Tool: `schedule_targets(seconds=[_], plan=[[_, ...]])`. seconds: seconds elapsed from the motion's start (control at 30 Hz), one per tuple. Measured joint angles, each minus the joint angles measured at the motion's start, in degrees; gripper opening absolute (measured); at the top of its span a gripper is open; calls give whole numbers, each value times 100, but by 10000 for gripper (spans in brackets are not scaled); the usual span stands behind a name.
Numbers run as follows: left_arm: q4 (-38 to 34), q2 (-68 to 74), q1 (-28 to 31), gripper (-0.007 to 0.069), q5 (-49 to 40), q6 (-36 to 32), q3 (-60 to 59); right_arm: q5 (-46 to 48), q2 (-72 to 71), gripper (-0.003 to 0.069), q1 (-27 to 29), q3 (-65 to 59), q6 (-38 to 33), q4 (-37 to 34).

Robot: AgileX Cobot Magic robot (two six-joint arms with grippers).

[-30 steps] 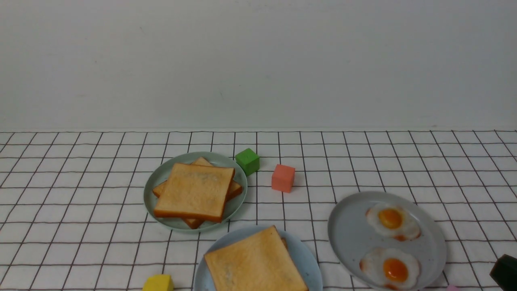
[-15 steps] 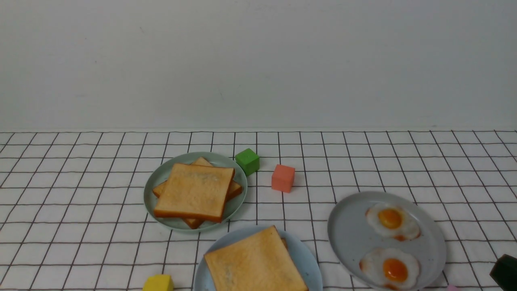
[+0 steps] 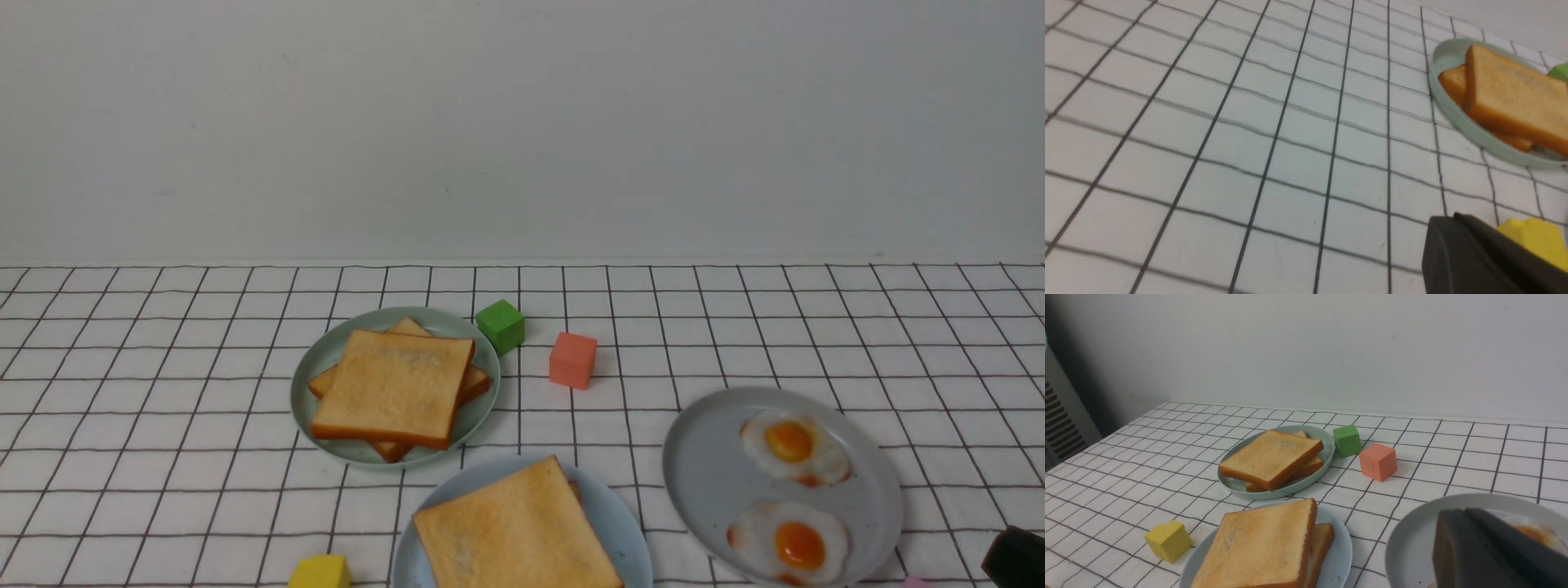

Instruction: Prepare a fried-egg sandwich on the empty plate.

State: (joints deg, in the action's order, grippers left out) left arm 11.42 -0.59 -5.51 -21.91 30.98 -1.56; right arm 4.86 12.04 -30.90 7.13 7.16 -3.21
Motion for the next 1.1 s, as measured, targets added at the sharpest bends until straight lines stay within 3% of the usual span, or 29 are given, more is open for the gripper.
schedule_targets(seconds=[0.83,0.93,1.1], plan=[[0,0,0,4,158,-11,-7,41,-155,66,36,-45,0,0],[0,0,0,5,158,-11,-7,176,-492,66,330,-56,-124,0],[0,0,0,11,158,-11,-7,1156,-1018,67,1320,-87,-257,0]])
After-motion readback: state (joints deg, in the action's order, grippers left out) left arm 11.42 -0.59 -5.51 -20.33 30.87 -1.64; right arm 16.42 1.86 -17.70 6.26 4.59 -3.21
